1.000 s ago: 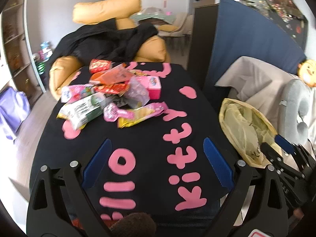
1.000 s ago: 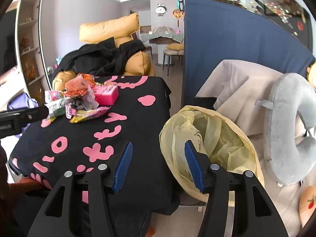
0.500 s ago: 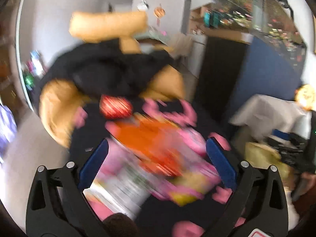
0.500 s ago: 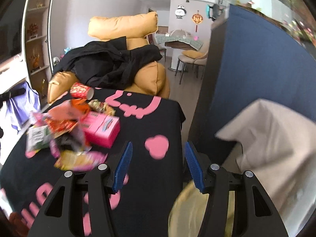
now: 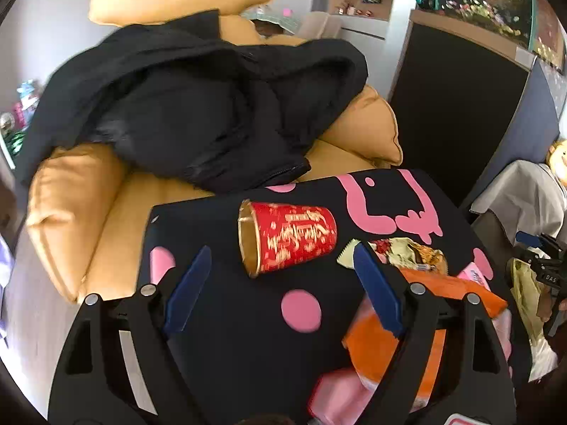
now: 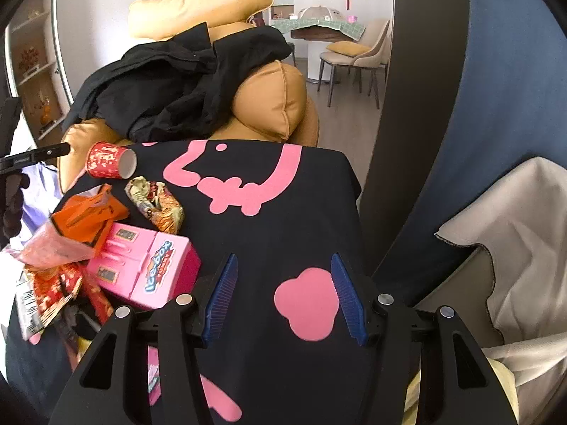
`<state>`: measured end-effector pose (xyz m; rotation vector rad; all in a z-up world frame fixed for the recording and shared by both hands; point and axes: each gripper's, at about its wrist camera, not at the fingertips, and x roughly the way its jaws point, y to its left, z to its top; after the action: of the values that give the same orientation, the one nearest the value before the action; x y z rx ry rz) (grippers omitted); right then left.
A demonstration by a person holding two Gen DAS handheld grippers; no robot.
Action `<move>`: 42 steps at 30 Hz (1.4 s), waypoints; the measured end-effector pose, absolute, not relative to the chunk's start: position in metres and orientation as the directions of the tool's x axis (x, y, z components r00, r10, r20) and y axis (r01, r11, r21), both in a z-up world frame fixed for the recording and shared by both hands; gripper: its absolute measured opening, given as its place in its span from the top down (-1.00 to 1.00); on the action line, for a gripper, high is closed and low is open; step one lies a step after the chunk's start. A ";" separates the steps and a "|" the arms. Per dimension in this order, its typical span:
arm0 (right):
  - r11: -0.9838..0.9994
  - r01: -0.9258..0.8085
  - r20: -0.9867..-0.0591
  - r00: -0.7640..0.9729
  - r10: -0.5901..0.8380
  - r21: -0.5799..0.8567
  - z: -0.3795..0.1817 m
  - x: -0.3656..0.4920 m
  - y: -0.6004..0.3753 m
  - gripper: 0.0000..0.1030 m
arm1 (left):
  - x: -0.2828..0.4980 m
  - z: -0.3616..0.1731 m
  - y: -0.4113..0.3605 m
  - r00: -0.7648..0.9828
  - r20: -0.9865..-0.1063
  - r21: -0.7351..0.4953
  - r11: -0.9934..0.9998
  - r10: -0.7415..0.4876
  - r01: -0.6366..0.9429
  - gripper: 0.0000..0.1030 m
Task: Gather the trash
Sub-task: 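Reach the left tool to the red paper cup and grasp it, then grasp the pink snack packet with the right tool while the left tool lifts the red cup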
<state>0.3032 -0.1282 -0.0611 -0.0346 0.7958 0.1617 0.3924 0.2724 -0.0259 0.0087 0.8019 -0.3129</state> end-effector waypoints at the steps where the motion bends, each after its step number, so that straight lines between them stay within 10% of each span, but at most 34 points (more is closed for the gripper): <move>1: 0.987 -0.162 -0.707 0.697 0.119 0.007 -0.064 0.304 -0.124 -0.02 | 0.402 -0.031 0.272 0.644 -0.714 -0.119 0.954 -0.274 0.274 -0.52; 9: 0.971 -0.237 -0.755 0.640 0.145 -0.015 -0.092 0.309 -0.107 -0.02 | 0.449 -0.061 0.263 0.575 -0.776 -0.163 0.964 -0.258 0.211 0.03; 15: 0.959 -0.284 -0.737 0.645 0.199 0.010 -0.095 0.293 -0.102 -0.02 | 0.429 -0.034 0.250 0.629 -0.729 -0.178 0.962 -0.270 0.207 0.94; 29: 0.912 -0.351 -0.748 0.542 0.382 0.211 -0.110 0.235 -0.083 -0.02 | 0.258 0.046 0.195 0.739 -0.551 -0.211 0.922 -0.387 0.325 0.94; 42: 0.908 -0.204 -0.728 0.545 0.417 0.367 -0.124 0.198 -0.077 -0.02 | 0.125 -0.016 0.187 0.758 -0.520 -0.381 0.901 -0.394 0.208 0.94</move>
<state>0.1980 -0.0771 -0.1239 0.2516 0.9251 0.3724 0.1249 0.1867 -0.0156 -0.3110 0.6316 -0.3337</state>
